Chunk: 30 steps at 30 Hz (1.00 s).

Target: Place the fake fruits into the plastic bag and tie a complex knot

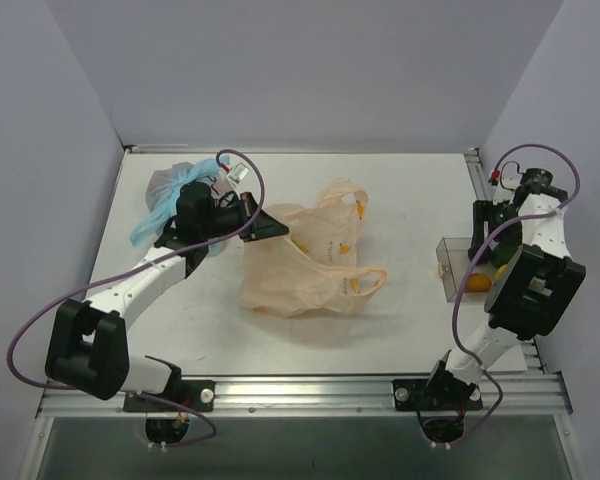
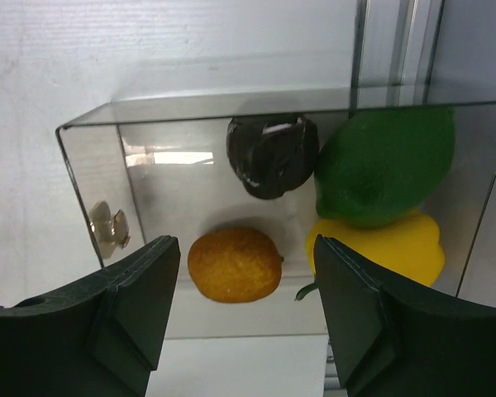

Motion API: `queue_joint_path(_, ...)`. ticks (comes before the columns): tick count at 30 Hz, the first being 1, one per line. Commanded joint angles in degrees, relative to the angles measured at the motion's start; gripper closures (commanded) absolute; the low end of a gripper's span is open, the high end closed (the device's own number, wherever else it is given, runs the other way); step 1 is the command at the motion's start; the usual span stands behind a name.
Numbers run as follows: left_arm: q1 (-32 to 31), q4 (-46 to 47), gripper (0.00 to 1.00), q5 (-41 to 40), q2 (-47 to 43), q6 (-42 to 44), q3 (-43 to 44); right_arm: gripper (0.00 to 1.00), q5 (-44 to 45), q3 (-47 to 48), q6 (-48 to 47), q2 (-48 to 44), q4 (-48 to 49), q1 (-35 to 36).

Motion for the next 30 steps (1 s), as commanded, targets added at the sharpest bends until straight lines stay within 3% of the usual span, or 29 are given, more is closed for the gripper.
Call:
queue_joint_path(1,-0.3,3.0,1.0,1.0,-0.7,1.1,1.0,0.33,2.0,3.7,0.0,2.3,2.9,0.3)
queue_joint_path(11,-0.3,3.0,1.0,1.2,0.3,1.2,1.3,0.33,2.4,4.8,-0.3,9.7,5.9,1.6)
queue_joint_path(23,-0.3,3.0,1.0,1.0,0.7,1.3,1.5,0.35,3.6,-2.3,0.8,11.1,10.2,5.2)
queue_joint_path(28,-0.2,3.0,1.0,1.1,0.6,1.3,1.8,0.41,4.4,-3.0,0.1,10.5,10.0,4.9)
queue_joint_path(30,-0.2,2.9,1.0,1.2,0.6,1.2,1.9,0.52,4.5,-3.8,-0.4,9.3,10.0,4.9)
